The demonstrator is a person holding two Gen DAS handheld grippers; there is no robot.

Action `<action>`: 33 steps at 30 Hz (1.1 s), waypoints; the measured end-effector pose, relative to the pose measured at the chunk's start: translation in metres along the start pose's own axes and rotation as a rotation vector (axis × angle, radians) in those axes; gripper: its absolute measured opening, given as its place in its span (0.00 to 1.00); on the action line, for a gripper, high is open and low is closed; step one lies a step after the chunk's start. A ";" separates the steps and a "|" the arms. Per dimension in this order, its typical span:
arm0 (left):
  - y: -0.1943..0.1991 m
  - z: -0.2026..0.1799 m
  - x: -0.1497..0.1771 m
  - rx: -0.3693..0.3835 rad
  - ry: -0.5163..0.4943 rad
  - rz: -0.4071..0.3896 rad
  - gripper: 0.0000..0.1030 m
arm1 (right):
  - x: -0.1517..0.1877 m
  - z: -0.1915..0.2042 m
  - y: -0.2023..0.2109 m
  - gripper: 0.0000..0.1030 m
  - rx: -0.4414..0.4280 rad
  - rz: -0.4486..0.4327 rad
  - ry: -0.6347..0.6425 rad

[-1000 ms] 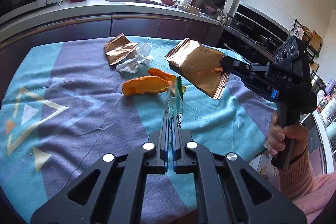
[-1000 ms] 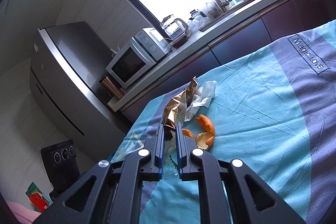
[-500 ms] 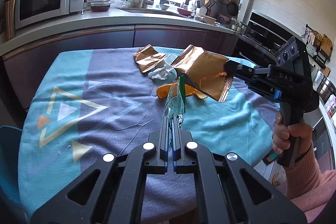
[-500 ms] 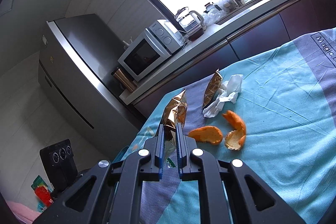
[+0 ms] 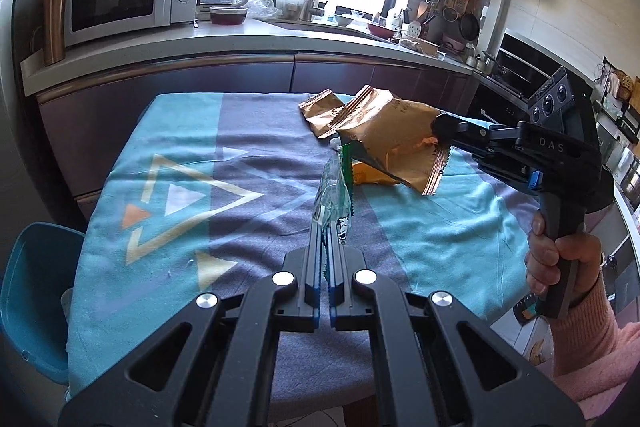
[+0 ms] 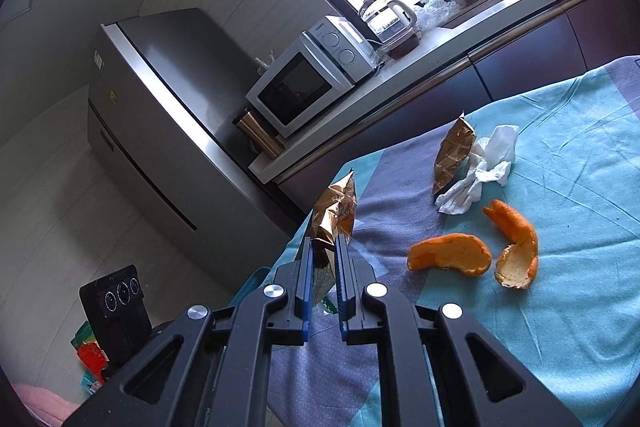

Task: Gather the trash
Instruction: 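Lift the chip bag and wrapper and carry both toward the teal bin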

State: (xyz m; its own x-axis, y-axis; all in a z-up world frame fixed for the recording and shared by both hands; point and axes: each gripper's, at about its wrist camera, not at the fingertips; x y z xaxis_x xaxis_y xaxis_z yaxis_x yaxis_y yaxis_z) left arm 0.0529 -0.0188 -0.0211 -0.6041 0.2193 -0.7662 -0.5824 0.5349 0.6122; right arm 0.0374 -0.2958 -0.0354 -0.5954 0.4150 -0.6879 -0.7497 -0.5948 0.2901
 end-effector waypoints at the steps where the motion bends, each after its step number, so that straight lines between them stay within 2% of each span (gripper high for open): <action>1: 0.001 0.003 0.001 -0.004 0.006 0.000 0.03 | 0.000 0.001 -0.002 0.09 -0.004 0.002 -0.001; 33: 0.056 0.078 0.020 -0.164 0.149 -0.066 0.03 | 0.015 0.056 -0.089 0.09 -0.122 0.159 0.056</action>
State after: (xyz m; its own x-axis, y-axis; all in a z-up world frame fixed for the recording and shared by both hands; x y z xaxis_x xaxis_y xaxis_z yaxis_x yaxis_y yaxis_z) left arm 0.0509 0.0793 -0.0169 -0.6286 0.0587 -0.7755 -0.6965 0.4012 0.5949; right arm 0.0792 -0.1981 -0.0349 -0.6841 0.2720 -0.6768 -0.6048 -0.7302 0.3179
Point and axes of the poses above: each gripper's, at about its wrist camera, not at the fingertips, and y roughly against the way its jaws point, z to its left, x to its underside, and after that the axes turned 1 degree about z, right-handed
